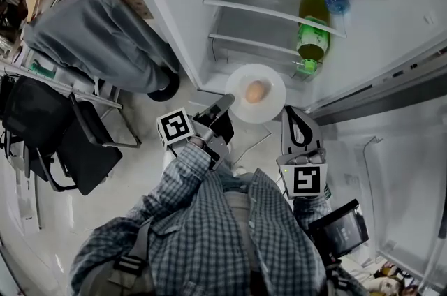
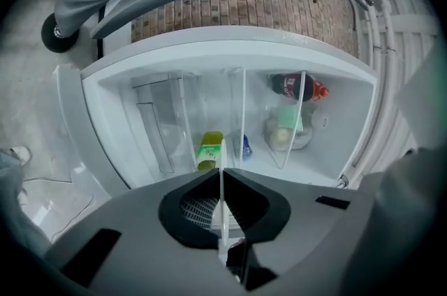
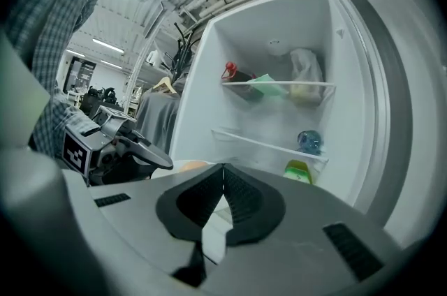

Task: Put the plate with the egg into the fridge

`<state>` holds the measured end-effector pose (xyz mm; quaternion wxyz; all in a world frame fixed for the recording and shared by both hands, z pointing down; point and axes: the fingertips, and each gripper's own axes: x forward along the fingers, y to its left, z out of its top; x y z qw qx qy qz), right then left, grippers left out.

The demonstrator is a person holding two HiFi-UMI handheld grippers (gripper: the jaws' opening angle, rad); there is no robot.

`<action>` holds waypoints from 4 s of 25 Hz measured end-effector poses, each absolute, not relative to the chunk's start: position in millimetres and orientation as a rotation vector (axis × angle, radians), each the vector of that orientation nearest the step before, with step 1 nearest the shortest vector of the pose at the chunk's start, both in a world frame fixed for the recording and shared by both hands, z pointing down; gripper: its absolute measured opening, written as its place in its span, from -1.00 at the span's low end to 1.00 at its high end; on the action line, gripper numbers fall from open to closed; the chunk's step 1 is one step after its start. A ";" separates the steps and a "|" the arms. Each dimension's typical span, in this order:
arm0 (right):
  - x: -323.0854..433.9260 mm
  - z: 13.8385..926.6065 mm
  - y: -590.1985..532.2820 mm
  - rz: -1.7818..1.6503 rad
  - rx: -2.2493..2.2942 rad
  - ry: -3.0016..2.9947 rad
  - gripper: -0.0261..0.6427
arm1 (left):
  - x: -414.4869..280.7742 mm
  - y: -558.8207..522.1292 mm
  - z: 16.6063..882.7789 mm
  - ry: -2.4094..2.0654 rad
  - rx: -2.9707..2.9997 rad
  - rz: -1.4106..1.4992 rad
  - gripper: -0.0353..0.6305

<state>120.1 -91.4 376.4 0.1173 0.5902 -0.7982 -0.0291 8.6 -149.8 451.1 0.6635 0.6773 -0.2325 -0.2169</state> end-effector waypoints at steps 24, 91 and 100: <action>110.8 359.1 -191.7 -0.134 1.781 -2.274 -0.90 | 22.3 -236.4 459.6 -0.505 1.613 -0.373 -0.83; 140.0 497.8 -279.2 -0.368 1.132 -1.782 -0.90 | 83.2 -373.5 523.7 -0.867 1.479 -0.381 -0.83; 130.8 517.9 -298.7 -0.480 1.014 -1.689 -0.72 | 87.1 -373.6 525.0 -0.836 1.457 -0.359 -0.83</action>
